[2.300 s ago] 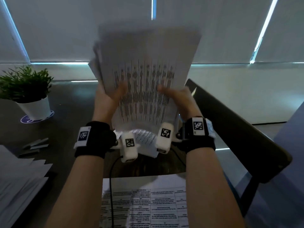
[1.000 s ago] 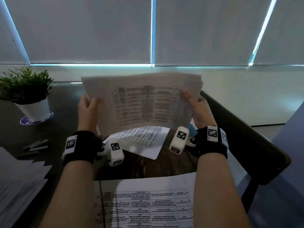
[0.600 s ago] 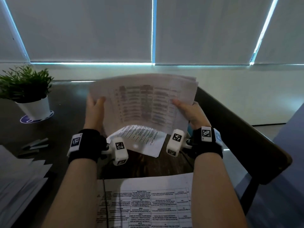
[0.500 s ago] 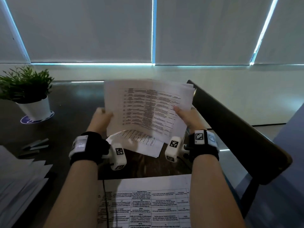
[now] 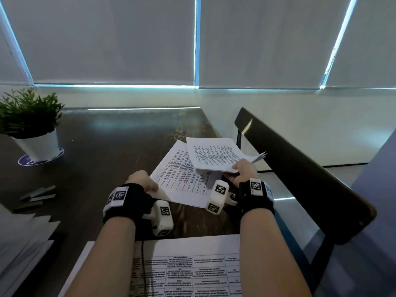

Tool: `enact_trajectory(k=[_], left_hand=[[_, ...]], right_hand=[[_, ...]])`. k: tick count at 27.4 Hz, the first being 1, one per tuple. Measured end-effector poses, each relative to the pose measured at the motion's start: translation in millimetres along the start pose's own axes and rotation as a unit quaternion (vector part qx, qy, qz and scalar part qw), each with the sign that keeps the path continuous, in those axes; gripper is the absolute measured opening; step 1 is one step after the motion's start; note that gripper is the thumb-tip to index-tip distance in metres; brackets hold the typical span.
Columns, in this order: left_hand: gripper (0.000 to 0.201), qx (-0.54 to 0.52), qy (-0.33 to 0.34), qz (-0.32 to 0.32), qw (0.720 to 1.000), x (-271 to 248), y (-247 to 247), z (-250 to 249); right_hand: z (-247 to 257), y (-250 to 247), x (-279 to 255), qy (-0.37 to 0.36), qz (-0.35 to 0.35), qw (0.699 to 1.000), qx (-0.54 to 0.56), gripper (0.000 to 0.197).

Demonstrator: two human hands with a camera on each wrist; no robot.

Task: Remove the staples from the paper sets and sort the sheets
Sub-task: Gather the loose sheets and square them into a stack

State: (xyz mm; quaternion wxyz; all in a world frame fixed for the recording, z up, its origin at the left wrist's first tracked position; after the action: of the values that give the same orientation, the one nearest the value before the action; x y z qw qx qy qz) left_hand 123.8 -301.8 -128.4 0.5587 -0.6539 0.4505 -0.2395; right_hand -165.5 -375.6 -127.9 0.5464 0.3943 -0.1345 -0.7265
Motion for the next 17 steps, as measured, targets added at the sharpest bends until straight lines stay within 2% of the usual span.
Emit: enact_trajectory(k=[2,5,8,10,12,14,15,17], left_hand=[[0.025,-0.064,0.006,-0.018,0.998,1.9,1.5,-2.9],[0.023,-0.180,-0.007,-0.050,0.982,14.7,2.6,5.1],[0.017,-0.306,-0.026,-0.011,0.952,22.9,11.3,8.5],[0.017,-0.432,-0.036,0.039,0.900,0.1,9.2,-2.3],[0.021,-0.529,-0.047,0.084,0.843,-12.0,11.9,-8.3],[0.026,-0.595,-0.032,0.109,0.796,-15.5,14.6,-13.4],[0.028,-0.606,-0.028,0.124,0.785,-18.0,14.8,-13.7],[0.032,-0.598,-0.029,0.154,0.786,-16.8,17.3,-17.6]], right_hand=[[-1.7,7.5,-0.9,0.014,0.041,0.999,0.024,0.036],[2.0,18.1,-9.2,0.022,0.124,0.984,0.127,0.043],[1.9,31.1,-15.7,0.041,0.167,0.977,0.128,0.041],[-12.8,34.7,-17.3,0.089,0.160,0.980,0.074,0.046],[-35.2,34.5,-21.1,0.135,0.152,0.977,-0.068,0.047],[-52.3,35.0,-27.0,0.163,0.165,0.946,-0.228,0.047],[-59.5,36.9,-30.6,0.180,0.184,0.926,-0.276,0.045],[-70.6,39.8,-32.6,0.202,0.207,0.901,-0.323,0.039]])
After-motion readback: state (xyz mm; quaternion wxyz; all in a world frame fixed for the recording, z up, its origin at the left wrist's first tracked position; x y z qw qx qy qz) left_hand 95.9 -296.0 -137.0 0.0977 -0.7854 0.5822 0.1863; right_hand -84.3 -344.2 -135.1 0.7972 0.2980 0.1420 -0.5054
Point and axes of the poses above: each hand's wrist, its own x-axis towards the middle knuckle, its own y-axis out of the palm, z = x × y, the point moved 5 cm from there along x, towards the middle knuckle, and after that the axes turned 12 degrees about x, right-handed, at the moved point
